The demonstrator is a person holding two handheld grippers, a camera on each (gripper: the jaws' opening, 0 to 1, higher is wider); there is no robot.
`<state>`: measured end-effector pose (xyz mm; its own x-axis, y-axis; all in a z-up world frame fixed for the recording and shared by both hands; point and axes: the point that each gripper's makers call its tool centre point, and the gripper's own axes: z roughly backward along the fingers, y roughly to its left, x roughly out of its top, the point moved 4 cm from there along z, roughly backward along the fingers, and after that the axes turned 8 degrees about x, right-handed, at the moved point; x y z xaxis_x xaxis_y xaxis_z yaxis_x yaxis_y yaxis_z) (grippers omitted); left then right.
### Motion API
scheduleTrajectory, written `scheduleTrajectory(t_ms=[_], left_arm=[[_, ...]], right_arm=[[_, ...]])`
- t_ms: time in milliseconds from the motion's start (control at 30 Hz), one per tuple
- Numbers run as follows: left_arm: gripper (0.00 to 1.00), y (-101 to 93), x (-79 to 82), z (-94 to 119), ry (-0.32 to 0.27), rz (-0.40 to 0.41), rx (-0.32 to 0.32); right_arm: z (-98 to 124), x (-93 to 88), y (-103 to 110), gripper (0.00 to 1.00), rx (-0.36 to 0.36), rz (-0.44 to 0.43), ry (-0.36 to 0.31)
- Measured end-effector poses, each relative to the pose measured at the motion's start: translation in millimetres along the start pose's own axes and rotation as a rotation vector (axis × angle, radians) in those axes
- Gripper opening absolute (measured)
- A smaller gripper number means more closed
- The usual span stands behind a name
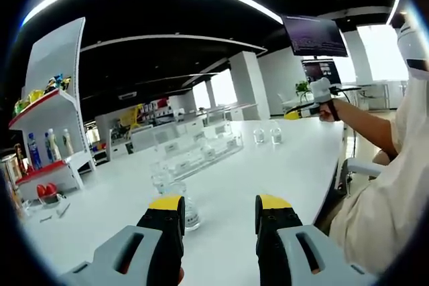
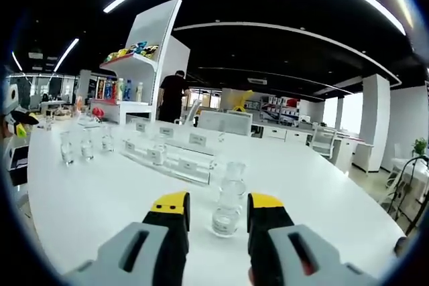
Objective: Identify the label on the chemical reagent bottle, grasp the chemical reagent bottle, and place it in the designated position on the reagent rack
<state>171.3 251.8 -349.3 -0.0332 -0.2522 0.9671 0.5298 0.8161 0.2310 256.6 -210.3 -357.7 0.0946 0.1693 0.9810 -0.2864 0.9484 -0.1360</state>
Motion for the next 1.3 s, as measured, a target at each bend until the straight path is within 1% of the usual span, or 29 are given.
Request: scheduleTrajectory(t_ms=[333, 400, 433, 500, 700, 1100, 1300], left_arm=[[0.43, 4.3, 0.0, 0, -0.002, 0.006, 0.013], [0.43, 3.7, -0.4, -1, 0.000, 0.005, 0.010], [0.43, 3.1, -0.4, -1, 0.001, 0.004, 0.007], [0.43, 2.7, 0.0, -1, 0.000, 0.004, 0.005], [0.43, 3.2, -0.3, -1, -0.001, 0.006, 0.007], [0.43, 3.4, -1.2, -2, 0.002, 0.006, 0.008], [0.43, 4.5, -1.7, -2, 0.003, 0.008, 0.012]], right_arm=[[-8, -6.3, 0, 0.33, -0.003, -0.018, 0.018], [-12, -8.2, -6, 0.33, -0.006, -0.020, 0.024], [-16, -9.2, -12, 0.33, -0.007, -0.021, 0.026], [-19, -10.2, -15, 0.33, -0.009, -0.025, 0.029], [-23, -12.6, -20, 0.33, -0.012, -0.022, 0.044], [-38, -26.5, -27, 0.33, -0.020, -0.034, 0.084], [-44, -29.7, -31, 0.33, -0.030, -0.045, 0.093]])
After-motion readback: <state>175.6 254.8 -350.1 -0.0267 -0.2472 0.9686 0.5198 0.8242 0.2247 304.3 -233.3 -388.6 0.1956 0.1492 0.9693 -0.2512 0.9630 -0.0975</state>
